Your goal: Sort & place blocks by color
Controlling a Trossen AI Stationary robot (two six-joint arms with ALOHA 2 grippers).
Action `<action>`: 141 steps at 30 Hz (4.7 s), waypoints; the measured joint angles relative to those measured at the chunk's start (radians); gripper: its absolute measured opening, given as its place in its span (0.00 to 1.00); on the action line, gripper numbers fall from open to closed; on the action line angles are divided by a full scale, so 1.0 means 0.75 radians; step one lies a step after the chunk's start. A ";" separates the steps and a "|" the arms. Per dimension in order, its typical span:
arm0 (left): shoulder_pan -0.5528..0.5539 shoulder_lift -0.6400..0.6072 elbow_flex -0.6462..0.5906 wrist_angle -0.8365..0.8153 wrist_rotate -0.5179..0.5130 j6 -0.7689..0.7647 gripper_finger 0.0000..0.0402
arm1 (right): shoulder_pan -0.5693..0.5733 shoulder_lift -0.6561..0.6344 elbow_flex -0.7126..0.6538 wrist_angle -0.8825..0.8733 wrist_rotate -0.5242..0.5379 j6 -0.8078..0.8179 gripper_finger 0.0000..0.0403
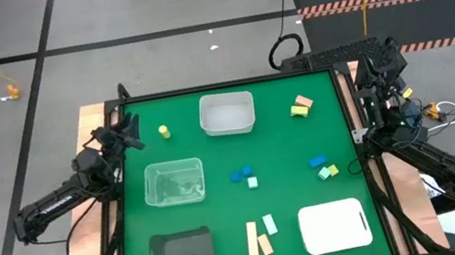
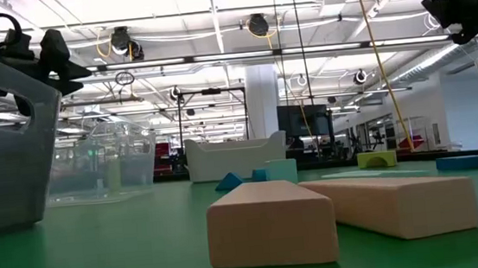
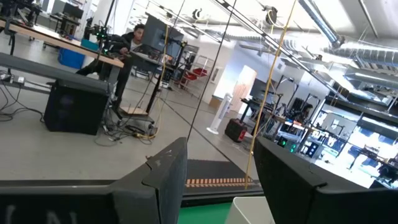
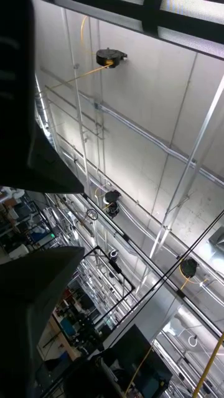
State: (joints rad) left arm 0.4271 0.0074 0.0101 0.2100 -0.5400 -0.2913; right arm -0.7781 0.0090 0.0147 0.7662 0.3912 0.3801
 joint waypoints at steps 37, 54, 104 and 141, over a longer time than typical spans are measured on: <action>0.000 0.000 0.000 0.000 0.000 0.000 0.46 | 0.000 0.000 0.000 0.000 0.000 -0.001 0.35; 0.000 0.000 0.000 0.000 0.000 0.000 0.46 | 0.000 0.000 0.000 0.000 0.000 0.000 0.35; -0.002 0.000 0.000 0.036 -0.011 -0.214 0.46 | 0.000 -0.001 0.001 0.000 0.000 0.000 0.35; -0.002 0.162 0.193 -0.068 0.266 -0.062 0.46 | 0.000 0.000 0.001 0.000 0.000 0.000 0.35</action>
State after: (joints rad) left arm 0.4259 0.1289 0.1548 0.1588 -0.3408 -0.3379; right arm -0.7782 0.0089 0.0151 0.7662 0.3912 0.3800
